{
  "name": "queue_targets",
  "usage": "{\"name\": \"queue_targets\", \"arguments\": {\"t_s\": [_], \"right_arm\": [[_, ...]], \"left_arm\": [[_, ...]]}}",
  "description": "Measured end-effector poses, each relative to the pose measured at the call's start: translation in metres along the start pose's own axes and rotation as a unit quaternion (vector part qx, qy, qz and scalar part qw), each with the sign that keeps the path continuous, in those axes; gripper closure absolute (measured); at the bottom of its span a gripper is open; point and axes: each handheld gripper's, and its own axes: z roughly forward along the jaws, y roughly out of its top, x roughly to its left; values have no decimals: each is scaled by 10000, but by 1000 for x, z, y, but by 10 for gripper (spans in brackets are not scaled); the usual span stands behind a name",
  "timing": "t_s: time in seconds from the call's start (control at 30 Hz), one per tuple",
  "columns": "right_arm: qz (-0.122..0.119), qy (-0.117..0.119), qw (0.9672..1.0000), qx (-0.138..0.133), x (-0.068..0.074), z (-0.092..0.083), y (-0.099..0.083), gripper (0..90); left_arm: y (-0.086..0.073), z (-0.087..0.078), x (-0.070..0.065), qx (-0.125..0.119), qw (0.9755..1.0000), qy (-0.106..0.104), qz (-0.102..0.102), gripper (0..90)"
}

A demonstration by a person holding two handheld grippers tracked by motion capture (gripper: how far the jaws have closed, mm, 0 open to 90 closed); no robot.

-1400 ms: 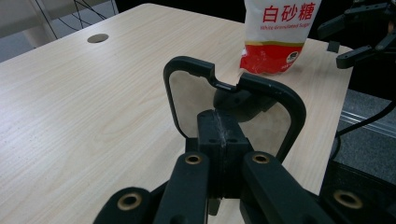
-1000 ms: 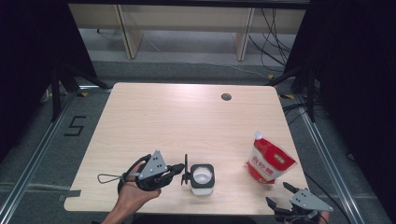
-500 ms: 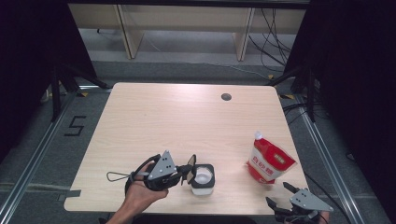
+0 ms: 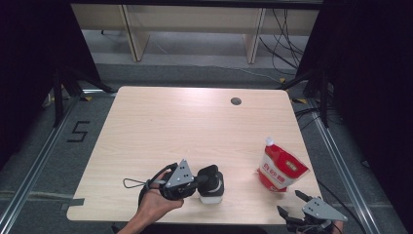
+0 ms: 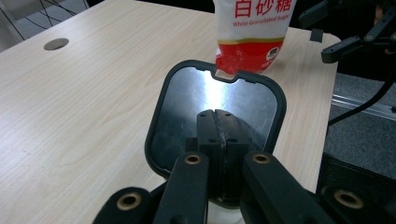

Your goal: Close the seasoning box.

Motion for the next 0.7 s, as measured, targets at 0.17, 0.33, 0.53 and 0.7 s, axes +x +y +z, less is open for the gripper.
{"name": "queue_targets", "arguments": {"t_s": [0.17,0.33,0.53,0.7], "right_arm": [[-89,21,9999,-42,-1,0,0,209],[-104,27,9999,-26,-1,1,0,209],[-95,19,9999,-46,-1,0,0,209],[-113,13,9999,-36,-1,0,0,208]], "left_arm": [[-3,7,-3,40,10000,-39,-76,889],[-6,13,-5,87,9999,-70,-123,889],[-7,14,-6,124,9998,-105,-125,888],[-7,12,-3,63,9995,-144,-262,820]]}}
